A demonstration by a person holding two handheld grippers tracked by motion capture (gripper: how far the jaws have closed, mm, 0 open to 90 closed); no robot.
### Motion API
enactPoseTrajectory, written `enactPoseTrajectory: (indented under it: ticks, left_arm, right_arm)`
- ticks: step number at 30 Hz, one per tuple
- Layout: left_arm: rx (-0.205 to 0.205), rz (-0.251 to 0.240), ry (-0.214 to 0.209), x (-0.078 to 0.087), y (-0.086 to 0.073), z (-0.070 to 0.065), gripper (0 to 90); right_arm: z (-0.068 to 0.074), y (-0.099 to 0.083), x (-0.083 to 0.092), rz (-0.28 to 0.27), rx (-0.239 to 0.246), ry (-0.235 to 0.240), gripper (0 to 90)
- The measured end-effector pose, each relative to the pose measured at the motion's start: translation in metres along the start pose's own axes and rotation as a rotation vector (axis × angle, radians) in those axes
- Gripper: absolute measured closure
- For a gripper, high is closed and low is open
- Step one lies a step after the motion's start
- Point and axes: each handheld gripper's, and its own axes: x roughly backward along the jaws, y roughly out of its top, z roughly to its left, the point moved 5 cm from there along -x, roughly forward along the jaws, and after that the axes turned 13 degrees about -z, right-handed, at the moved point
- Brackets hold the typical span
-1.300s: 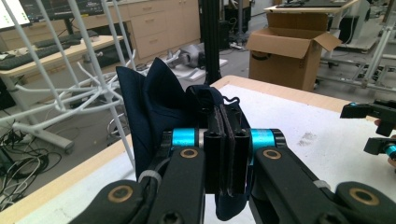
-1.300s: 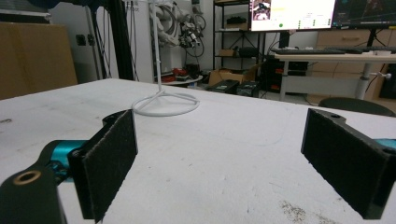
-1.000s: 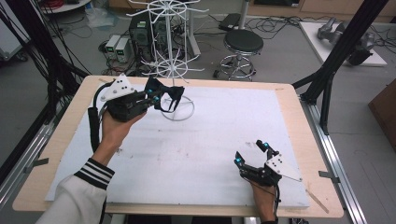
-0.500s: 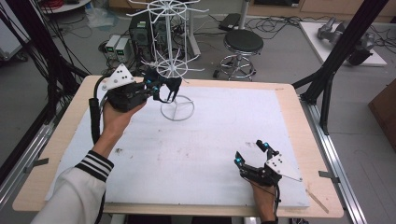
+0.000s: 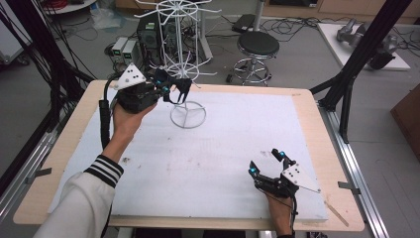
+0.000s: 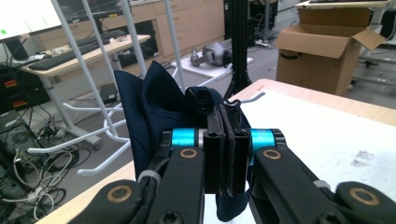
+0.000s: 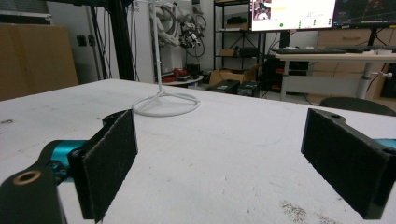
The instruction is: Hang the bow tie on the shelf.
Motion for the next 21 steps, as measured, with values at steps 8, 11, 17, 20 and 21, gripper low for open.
enactPoseTrajectory:
  ticks: [8, 11, 17, 20, 21]
  left_arm:
    - [-0.019, 0.019, 0.026, -0.0044, 0.0021, 0.0048, 87.6]
    - [-0.023, 0.031, 0.032, -0.0052, 0.0002, 0.0063, 87.6]
    - [-0.03, 0.046, 0.047, -0.0053, -0.0013, 0.008, 86.8]
    - [-0.026, 0.047, 0.061, -0.0053, -0.0011, 0.0084, 82.5]
    - [-0.027, 0.046, 0.071, -0.0052, -0.0009, 0.0089, 78.6]
  right_arm:
    - [0.0001, 0.0, 0.0, 0.0, 0.002, 0.0, 9.8]
    - [0.0, 0.0001, 0.0, -0.002, 0.004, 0.0, 9.8]
    - [-0.0003, 0.0002, -0.0001, -0.004, 0.008, 0.0, 9.8]
    - [-0.0002, 0.0001, -0.0002, -0.004, 0.006, 0.0, 9.8]
    - [0.0002, 0.0001, 0.0, -0.001, 0.003, 0.0, 9.8]
